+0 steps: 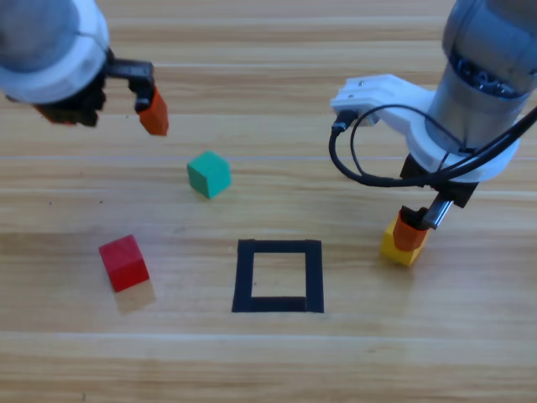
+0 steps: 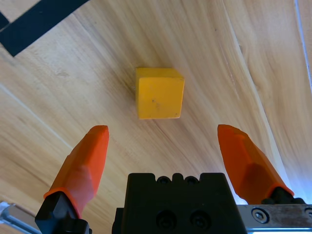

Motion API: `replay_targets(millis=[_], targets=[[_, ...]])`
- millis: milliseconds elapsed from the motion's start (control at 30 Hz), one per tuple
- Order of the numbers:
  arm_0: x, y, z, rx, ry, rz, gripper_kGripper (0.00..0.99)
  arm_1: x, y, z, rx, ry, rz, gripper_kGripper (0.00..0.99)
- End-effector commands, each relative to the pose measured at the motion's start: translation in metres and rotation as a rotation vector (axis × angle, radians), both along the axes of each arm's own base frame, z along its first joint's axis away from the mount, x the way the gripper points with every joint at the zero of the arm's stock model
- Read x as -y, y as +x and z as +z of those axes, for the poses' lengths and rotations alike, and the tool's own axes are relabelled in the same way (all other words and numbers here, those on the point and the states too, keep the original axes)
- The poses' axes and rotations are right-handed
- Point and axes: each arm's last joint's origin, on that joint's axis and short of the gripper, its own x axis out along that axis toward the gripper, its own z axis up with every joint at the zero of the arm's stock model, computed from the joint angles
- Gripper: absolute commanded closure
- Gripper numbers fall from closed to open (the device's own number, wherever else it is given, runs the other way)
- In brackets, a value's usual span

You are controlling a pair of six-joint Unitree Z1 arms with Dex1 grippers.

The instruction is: Stack the blocks in the rectangular block: red at the bottom, yellow in the middle, green on top

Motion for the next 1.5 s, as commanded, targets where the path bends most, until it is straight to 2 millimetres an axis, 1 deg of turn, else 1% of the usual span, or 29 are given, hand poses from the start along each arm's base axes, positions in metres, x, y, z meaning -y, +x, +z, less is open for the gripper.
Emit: replay_targets(millis=[33, 200, 267, 333, 433, 500, 567, 600, 733, 767, 833, 933, 1000, 1100, 1233, 1367, 1433, 1500], targets=[[0.001, 0.01, -0.031, -0.097, 0.016, 0.132, 0.027, 0.0, 0.025, -0.039, -0.073, -0.024, -0.025, 0.013], [-0.001, 0.007, -0.039, -0.126, -0.034, 0.281, 0.031, -0.005, 0.03, -0.051, -0.096, -0.033, -0.015, 0.04], [-0.002, 0.011, -0.045, -0.142, -0.044, 0.342, 0.031, -0.007, 0.032, -0.056, -0.103, -0.035, -0.01, 0.054], [0.0, 0.015, -0.052, -0.165, -0.044, 0.377, 0.031, -0.009, 0.033, -0.061, -0.116, -0.033, -0.005, 0.07], [0.0, 0.02, -0.066, -0.212, -0.039, 0.44, 0.031, -0.011, 0.035, -0.068, -0.128, -0.043, -0.004, 0.097], [0.003, 0.022, -0.078, -0.254, -0.034, 0.468, 0.031, -0.012, 0.036, -0.073, -0.135, -0.049, -0.003, 0.099], [0.006, 0.024, -0.088, -0.288, -0.031, 0.491, 0.031, -0.013, 0.038, -0.079, -0.143, -0.058, 0.003, 0.168], [0.006, 0.026, -0.095, -0.314, -0.027, 0.502, 0.031, -0.014, 0.04, -0.082, -0.148, -0.062, 0.002, 0.169], [0.008, 0.034, -0.115, -0.383, -0.017, 0.542, 0.031, -0.017, 0.045, -0.094, -0.179, -0.091, 0.007, 0.294], [0.008, 0.036, -0.119, -0.397, -0.017, 0.553, 0.031, -0.017, 0.045, -0.097, -0.189, -0.098, 0.008, 0.384], [0.007, 0.041, -0.126, -0.421, -0.017, 0.581, 0.031, -0.018, 0.047, -0.103, -0.211, -0.115, 0.009, 0.597], [0.005, 0.048, -0.133, -0.44, -0.027, 0.61, 0.031, -0.016, 0.05, -0.104, -0.238, -0.119, 0.001, 0.973], [0.0, 0.053, -0.135, -0.451, -0.039, 0.629, 0.031, -0.012, 0.05, -0.098, -0.25, -0.105, -0.008, 0.99], [-0.008, 0.059, -0.138, -0.461, -0.056, 0.657, 0.031, 0.0, 0.052, -0.075, -0.242, -0.063, -0.035, 0.99], [-0.015, 0.069, -0.144, -0.476, -0.081, 0.683, 0.031, 0.011, 0.044, -0.033, -0.219, -0.033, -0.055, 0.99], [-0.018, 0.074, -0.149, -0.488, -0.094, 0.698, 0.031, 0.024, 0.028, 0.024, -0.158, 0.024, -0.092, 0.99], [-0.018, 0.075, -0.154, -0.494, -0.096, 0.701, 0.031, 0.03, 0.021, 0.044, -0.133, 0.052, -0.126, 0.99], [-0.017, 0.075, -0.159, -0.499, -0.092, 0.702, 0.031, 0.033, 0.016, 0.052, -0.137, 0.077, -0.157, 0.99]])
